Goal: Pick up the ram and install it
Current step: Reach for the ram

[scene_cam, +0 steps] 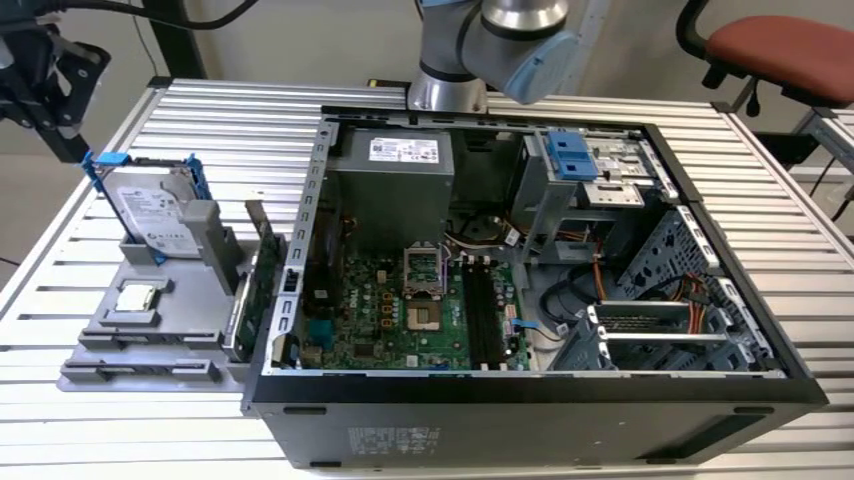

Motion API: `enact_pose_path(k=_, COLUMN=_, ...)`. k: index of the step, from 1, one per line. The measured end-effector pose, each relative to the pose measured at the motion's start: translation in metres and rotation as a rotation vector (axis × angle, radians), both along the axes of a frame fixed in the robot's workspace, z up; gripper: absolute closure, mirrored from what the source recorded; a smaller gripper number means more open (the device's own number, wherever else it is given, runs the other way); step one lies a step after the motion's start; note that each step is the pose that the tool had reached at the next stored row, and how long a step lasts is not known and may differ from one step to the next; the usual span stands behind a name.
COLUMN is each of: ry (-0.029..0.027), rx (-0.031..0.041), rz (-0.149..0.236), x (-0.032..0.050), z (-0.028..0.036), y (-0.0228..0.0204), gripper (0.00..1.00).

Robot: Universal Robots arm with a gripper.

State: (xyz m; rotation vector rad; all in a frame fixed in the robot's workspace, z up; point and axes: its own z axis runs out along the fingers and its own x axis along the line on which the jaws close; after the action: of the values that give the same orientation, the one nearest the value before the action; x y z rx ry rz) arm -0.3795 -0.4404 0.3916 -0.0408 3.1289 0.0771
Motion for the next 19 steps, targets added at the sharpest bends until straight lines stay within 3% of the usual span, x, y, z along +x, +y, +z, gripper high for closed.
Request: enact_pose_path(k=19, ry=0.0001, rx=0.0, rz=-0.002, x=0.0, z=-0.0007, y=-0.0431, gripper=1.0)
